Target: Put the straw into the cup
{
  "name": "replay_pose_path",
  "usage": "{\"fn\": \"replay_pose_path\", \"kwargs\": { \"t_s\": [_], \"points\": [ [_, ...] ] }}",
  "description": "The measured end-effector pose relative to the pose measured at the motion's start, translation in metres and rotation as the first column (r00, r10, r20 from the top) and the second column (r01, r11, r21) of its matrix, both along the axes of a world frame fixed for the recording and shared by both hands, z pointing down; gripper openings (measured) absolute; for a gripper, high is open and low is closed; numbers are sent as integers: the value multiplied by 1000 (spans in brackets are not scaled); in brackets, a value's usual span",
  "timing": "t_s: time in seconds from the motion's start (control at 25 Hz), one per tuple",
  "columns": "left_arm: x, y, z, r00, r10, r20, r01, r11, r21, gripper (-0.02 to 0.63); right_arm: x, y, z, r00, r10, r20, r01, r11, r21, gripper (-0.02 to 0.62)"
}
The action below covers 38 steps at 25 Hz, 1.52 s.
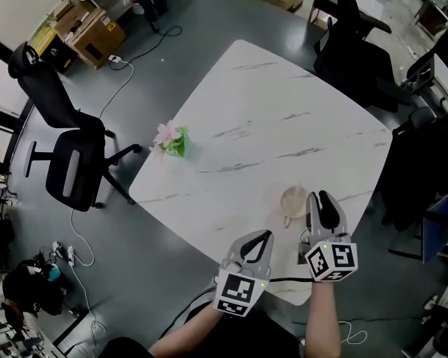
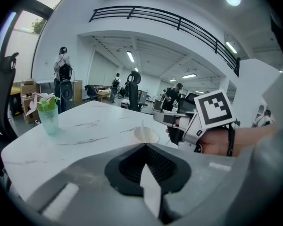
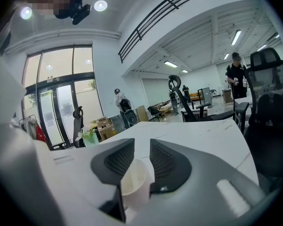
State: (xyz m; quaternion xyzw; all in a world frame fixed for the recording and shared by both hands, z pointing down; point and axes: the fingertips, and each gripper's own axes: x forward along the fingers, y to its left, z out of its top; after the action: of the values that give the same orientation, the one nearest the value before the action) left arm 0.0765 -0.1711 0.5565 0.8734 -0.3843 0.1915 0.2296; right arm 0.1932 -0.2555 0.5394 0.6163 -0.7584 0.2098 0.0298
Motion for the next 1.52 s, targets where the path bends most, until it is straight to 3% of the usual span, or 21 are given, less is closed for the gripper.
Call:
{"fn": "replay_pose_path", "kwargs": {
  "t_s": [0.4,0.72,1.52],
  "points": [
    [7,-9,-30,1000,0,-18,1,998,67,2,5,31,-42,1000,9,3,-9,999,46,96],
    [9,-12,-59,999,-20,-32,24,989,148,2,4,60,-67,1000,13,5,-14,996,89,19],
    [15,9,-127,993,-57,-101,89,936,341,2,0,132,-118,1000,-15,2,14,985,174,-3]
  ]
}}
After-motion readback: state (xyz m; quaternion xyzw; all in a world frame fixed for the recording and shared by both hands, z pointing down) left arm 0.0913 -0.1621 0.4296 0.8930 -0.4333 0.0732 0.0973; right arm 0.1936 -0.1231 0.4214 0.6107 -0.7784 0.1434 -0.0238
